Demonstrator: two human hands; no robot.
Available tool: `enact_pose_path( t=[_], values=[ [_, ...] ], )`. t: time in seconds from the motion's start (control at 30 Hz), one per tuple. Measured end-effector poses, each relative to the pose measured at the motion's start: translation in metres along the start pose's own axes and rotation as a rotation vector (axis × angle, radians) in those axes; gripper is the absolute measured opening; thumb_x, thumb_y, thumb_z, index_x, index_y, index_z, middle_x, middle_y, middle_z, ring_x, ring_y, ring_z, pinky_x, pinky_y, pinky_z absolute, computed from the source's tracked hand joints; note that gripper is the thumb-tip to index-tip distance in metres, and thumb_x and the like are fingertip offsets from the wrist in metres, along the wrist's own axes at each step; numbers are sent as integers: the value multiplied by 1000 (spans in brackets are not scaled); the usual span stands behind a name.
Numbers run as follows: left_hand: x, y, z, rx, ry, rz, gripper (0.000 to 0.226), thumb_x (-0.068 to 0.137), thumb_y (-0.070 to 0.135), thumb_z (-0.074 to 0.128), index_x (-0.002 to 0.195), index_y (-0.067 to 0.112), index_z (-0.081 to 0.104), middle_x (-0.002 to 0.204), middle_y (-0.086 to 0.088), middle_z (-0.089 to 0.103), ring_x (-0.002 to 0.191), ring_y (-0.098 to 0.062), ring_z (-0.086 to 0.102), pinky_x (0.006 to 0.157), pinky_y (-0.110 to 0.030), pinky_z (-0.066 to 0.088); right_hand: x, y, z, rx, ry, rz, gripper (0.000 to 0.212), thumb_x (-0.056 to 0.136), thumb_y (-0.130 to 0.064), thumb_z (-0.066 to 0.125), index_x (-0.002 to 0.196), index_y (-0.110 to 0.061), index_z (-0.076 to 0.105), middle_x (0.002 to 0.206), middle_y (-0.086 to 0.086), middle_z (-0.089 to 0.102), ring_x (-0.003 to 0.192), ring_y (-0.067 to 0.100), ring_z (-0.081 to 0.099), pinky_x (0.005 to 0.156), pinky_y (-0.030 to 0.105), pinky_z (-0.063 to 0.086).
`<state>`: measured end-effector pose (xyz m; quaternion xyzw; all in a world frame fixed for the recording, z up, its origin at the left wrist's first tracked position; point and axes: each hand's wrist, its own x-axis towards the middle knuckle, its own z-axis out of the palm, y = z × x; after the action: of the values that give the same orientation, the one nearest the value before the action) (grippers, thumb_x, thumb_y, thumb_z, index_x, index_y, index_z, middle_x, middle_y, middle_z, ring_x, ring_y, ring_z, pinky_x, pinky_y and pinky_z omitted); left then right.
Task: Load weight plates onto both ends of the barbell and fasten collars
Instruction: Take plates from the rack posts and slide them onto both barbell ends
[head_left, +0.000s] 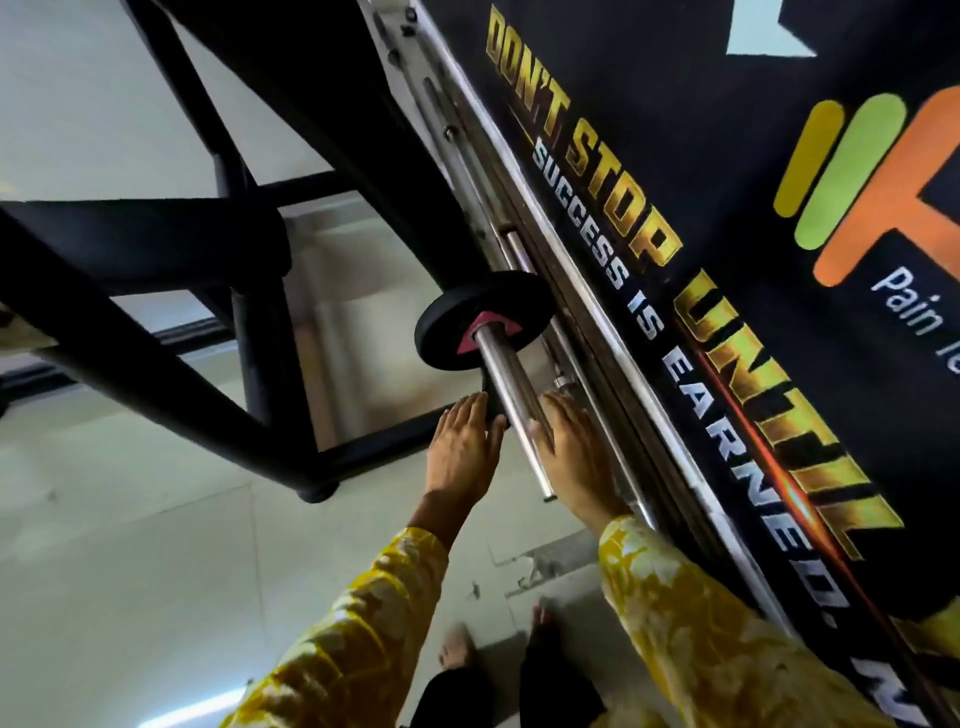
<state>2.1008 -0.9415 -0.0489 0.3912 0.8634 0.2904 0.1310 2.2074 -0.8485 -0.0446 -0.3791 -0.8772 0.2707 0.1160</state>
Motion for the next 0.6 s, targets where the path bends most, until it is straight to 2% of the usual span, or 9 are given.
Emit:
enact_pose_path(
  t=[0.1, 0.2, 0.27, 0.3, 0.37, 0.43, 0.5, 0.57, 0.6],
  values=[
    [42, -3, 20, -123, 38, -109, 43, 97, 28, 46, 133, 6, 46, 132, -13, 54, 125, -27, 45, 101, -33, 34, 50, 18, 11, 39, 26, -2, 53, 91, -38, 36, 128, -2, 49, 132, 18, 52, 123, 32, 48, 105, 44, 37],
    [72, -11, 47, -441, 127, -467, 53, 95, 30, 50, 141, 10, 32, 130, -10, 52, 121, -24, 46, 91, -27, 35, 98, 32, 24, 156, 37, -19, 60, 92, -33, 50, 142, -8, 28, 149, 14, 31, 136, 22, 29, 112, 35, 24],
    [92, -25, 69, -649, 256, -661, 65, 90, 27, 59, 143, 9, 25, 140, -12, 41, 128, -24, 40, 100, -28, 33, 132, 45, 36, 273, 36, -22, 76, 88, -36, 57, 146, -10, 14, 154, 11, 18, 140, 17, 16, 115, 33, 17],
    [101, -33, 77, -728, 324, -694, 71, 87, 23, 64, 144, 8, 24, 143, -11, 37, 131, -24, 38, 105, -29, 32, 148, 51, 41, 327, 49, -27, 83, 85, -42, 58, 146, -11, 11, 154, 11, 15, 141, 17, 14, 116, 32, 16],
    [116, -47, 87, -841, 424, -668, 77, 81, 14, 70, 143, 10, 24, 143, -5, 37, 129, -16, 40, 104, -22, 37, 172, 60, 50, 425, 78, -41, 92, 79, -47, 61, 145, -10, 9, 153, 8, 14, 141, 13, 13, 115, 23, 14],
    [131, -57, 89, -856, 483, -630, 79, 79, 7, 72, 142, 10, 25, 133, 4, 43, 114, 2, 49, 87, -7, 42, 194, 68, 54, 495, 72, -61, 93, 76, -34, 72, 144, -6, 16, 148, 5, 22, 137, 7, 18, 111, 11, 15],
    [143, -64, 85, -831, 540, -587, 81, 76, 2, 73, 141, 6, 25, 125, 3, 48, 96, 12, 54, 78, -3, 43, 211, 76, 54, 532, 38, -91, 88, 72, -21, 77, 141, -3, 26, 142, 5, 33, 130, 3, 27, 106, 6, 20],
    [149, -71, 80, -802, 569, -534, 79, 72, 2, 77, 137, 2, 32, 125, -6, 51, 95, 10, 55, 81, -5, 45, 223, 82, 54, 563, 18, -87, 82, 66, -19, 82, 134, -3, 39, 133, 9, 47, 122, 5, 40, 101, 9, 30],
    [150, -74, 77, -777, 568, -511, 73, 70, 2, 78, 132, 1, 39, 121, -8, 53, 94, 10, 56, 81, -6, 46, 227, 84, 54, 579, 15, -64, 79, 64, -19, 83, 131, -3, 43, 128, 12, 53, 118, 10, 46, 100, 15, 36]
  ],
)
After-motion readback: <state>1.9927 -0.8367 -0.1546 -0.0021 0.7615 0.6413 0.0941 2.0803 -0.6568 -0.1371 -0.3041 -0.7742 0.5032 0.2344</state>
